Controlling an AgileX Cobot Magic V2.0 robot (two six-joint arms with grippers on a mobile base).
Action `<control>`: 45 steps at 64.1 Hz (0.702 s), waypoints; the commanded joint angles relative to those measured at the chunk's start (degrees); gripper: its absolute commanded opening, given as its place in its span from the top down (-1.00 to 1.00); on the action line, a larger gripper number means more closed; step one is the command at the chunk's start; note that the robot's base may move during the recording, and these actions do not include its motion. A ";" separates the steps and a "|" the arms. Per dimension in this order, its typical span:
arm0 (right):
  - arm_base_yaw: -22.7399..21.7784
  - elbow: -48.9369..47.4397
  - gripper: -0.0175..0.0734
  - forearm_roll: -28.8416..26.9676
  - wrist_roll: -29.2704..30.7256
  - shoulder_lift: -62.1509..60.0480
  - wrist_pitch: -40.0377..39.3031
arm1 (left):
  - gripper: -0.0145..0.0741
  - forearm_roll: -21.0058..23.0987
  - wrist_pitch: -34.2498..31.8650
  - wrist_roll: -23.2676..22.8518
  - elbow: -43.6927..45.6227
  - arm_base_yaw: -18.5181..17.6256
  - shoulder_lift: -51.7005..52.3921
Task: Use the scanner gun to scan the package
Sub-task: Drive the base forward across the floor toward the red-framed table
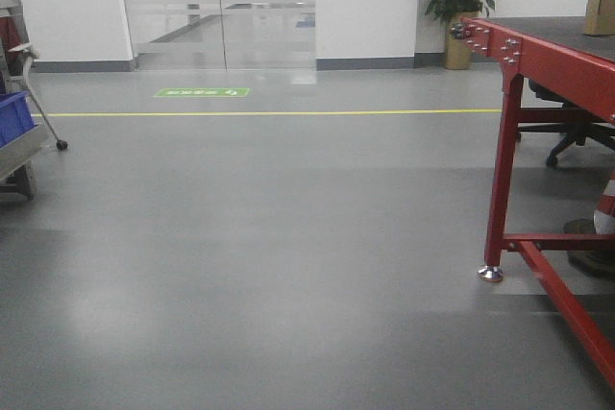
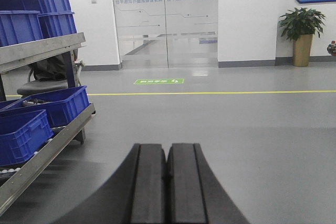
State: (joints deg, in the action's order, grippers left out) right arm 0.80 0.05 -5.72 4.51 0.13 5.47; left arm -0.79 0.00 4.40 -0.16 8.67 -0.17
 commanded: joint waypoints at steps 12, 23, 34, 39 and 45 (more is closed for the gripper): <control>-0.14 -0.05 0.95 0.39 0.10 -0.13 -1.06 | 0.92 0.32 -1.05 -0.34 0.16 0.31 0.17; -0.14 -0.05 0.95 0.39 0.10 -0.13 -1.06 | 0.92 0.32 -1.05 -0.34 0.16 0.31 0.17; -0.14 -0.05 0.95 0.39 0.10 -0.13 -1.06 | 0.92 0.32 -1.05 -0.34 0.16 0.31 0.17; -0.14 -0.05 0.95 0.39 0.10 -0.13 -1.06 | 0.92 0.32 -1.05 -0.34 0.16 0.31 0.17; -0.14 -0.05 0.95 0.39 0.10 -0.13 -1.06 | 0.92 0.32 -1.05 -0.34 0.16 0.31 0.17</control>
State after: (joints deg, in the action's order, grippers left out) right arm 0.80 0.05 -5.72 4.51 0.13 5.47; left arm -0.79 0.00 4.40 -0.16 8.67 -0.17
